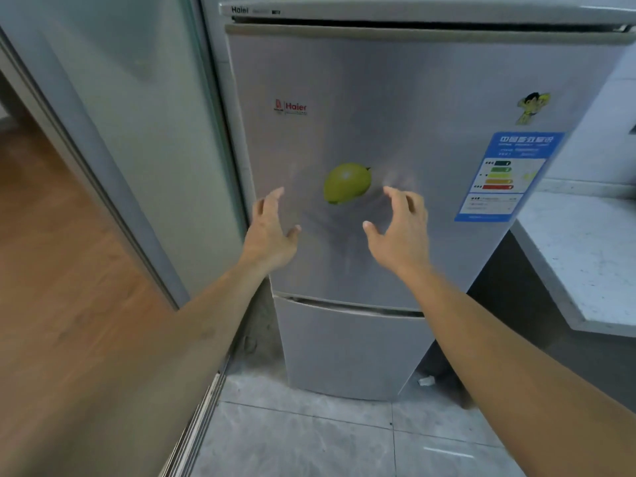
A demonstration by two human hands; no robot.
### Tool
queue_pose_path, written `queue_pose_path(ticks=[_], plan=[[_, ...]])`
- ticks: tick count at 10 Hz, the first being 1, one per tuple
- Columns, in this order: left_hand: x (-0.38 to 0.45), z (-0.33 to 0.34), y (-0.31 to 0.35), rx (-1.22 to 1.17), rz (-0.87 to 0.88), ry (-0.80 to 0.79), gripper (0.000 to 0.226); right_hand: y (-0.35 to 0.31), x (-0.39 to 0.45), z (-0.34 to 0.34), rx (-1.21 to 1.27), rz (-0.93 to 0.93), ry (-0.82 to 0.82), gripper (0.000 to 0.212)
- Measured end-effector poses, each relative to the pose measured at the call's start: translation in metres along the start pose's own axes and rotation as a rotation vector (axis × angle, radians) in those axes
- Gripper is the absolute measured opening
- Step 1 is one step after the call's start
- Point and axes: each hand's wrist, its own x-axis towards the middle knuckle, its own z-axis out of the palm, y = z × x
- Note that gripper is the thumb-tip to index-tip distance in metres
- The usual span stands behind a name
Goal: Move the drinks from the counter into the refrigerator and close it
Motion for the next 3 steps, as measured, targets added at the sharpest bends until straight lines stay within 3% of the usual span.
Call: queue_pose_path(ticks=[1,2,3], plan=[[0.016,0.007,-0.009,0.08,0.024,-0.112,0.085,0.002,0.008,0.005,-0.047,0.018,-0.023,0.064],[0.027,0.002,-0.016,0.017,0.007,-0.154,0.086,-0.005,0.01,0.006,-0.067,0.06,-0.059,0.066],[0.009,0.004,-0.035,-0.037,-0.036,-0.118,0.085,-0.006,0.0,0.006,0.001,0.103,-0.115,0.074]])
